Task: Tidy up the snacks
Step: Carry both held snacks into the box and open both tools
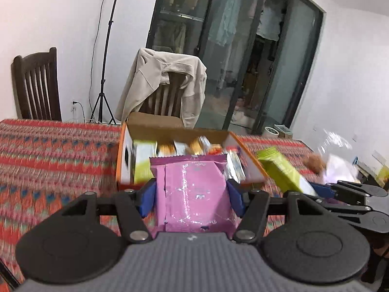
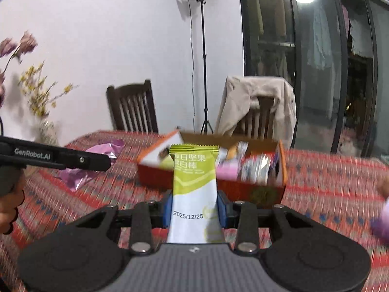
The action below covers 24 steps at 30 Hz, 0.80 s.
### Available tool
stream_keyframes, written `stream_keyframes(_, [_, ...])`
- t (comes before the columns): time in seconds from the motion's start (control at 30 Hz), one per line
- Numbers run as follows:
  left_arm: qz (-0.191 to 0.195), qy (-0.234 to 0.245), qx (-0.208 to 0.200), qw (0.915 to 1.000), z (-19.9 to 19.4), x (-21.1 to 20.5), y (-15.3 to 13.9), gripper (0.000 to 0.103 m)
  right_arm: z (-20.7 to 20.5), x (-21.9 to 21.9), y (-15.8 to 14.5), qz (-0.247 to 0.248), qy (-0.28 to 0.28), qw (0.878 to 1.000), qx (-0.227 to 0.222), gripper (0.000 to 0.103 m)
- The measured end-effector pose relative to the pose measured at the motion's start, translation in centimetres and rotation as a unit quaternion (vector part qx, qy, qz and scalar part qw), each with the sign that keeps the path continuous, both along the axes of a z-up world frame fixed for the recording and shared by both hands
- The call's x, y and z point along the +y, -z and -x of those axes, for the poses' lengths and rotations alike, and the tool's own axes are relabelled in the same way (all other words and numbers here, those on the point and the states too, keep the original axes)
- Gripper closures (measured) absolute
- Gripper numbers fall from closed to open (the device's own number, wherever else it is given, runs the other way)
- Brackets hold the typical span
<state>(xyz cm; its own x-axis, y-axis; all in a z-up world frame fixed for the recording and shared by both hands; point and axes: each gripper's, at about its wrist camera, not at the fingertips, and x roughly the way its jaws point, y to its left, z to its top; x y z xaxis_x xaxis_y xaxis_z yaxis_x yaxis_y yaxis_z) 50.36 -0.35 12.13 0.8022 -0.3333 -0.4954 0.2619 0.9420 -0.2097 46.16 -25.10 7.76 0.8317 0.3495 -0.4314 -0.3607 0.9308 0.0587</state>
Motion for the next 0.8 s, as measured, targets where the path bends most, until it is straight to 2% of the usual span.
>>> stream_keyframes(0.13, [-0.004, -0.020, 0.014, 0.9997, -7.0, -0.7, -0.3, 0.041, -6.7, -0.8, -2.3, 0.010, 0.026, 1.000, -0.005, 0.067])
stream_keyframes(0.23, [-0.010, -0.028, 0.022, 0.9993, -11.7, -1.4, 0.9, 0.041, -12.8, -1.3, -1.9, 0.009, 0.042, 0.999, 0.027, 0.067])
stream_keyframes(0.37, [-0.024, -0.023, 0.042, 0.9986, -17.0, -2.8, 3.3, 0.041, -19.4, -1.1, 0.0, 0.009, 0.048, 0.996, 0.072, 0.067])
stream_keyframes(0.5, [-0.038, -0.028, 0.063, 0.9969, -21.3, -4.0, 5.5, 0.041, -24.0, 0.6, 2.4, 0.011, 0.044, 0.994, 0.104, 0.067])
stream_keyframes(0.67, [-0.049, -0.042, 0.082, 0.9945, -25.5, -4.9, 8.5, 0.041, -28.2, 3.8, 5.7, 0.039, 0.035, 0.990, 0.130, 0.067])
stream_keyframes(0.8, [-0.037, -0.042, 0.103, 0.9930, -27.2, -5.0, 10.2, 0.041, -30.0, 5.8, 7.8, 0.049, 0.021, 0.987, 0.148, 0.066])
